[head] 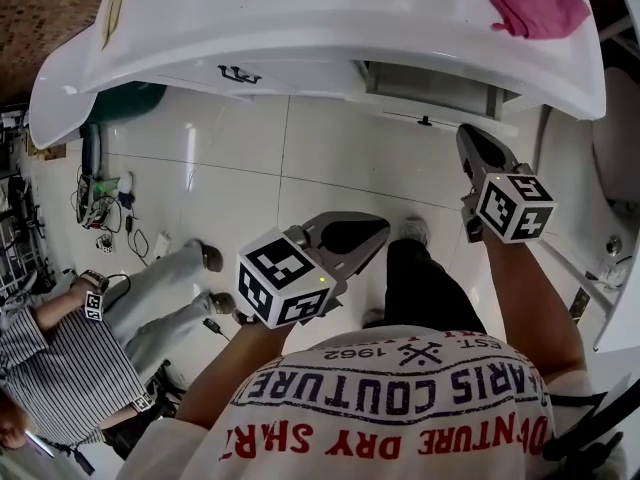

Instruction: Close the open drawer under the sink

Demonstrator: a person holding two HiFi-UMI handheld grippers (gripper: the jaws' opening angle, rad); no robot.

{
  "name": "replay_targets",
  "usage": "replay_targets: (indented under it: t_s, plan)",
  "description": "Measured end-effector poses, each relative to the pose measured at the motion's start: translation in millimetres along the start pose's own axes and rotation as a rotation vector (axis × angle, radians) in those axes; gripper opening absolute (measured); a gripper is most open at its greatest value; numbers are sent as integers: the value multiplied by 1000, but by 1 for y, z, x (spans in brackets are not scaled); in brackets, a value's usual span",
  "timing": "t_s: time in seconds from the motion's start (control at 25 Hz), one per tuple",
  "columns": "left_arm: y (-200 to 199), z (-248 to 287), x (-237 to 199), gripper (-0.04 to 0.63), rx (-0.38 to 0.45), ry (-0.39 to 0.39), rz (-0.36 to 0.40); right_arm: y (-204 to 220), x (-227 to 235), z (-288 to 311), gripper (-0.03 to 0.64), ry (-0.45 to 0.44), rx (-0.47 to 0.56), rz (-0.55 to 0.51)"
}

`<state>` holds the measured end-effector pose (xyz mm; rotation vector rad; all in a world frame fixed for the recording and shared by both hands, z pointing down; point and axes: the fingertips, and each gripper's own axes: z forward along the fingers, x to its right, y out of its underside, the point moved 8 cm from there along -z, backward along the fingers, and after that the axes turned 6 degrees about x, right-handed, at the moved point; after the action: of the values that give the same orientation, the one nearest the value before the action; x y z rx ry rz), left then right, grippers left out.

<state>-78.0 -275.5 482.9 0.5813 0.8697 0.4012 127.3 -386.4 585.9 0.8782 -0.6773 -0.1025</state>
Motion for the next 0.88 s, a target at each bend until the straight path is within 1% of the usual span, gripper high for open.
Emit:
replay_targets:
  t_s: [0.24, 0.44, 0.6, 0.76, 0.88]
  plan:
    - [-6, 6, 4, -6, 1, -12, -1, -29, 18, 13, 6, 17, 34, 30]
    - [-5, 6, -10, -6, -11, -22, -10, -45, 31, 34, 6, 43, 56, 53]
    - [-6, 5, -17, -6, -8, -24, -17, -44, 32, 43, 8, 46, 56, 53]
    - [-5, -1, -38, -6, -27, -29, -37, -34, 31, 67, 8, 51, 12, 84]
    - [-9, -1, -36, -6, -22, -34, -39, -37, 33, 72, 8, 53, -3, 77]
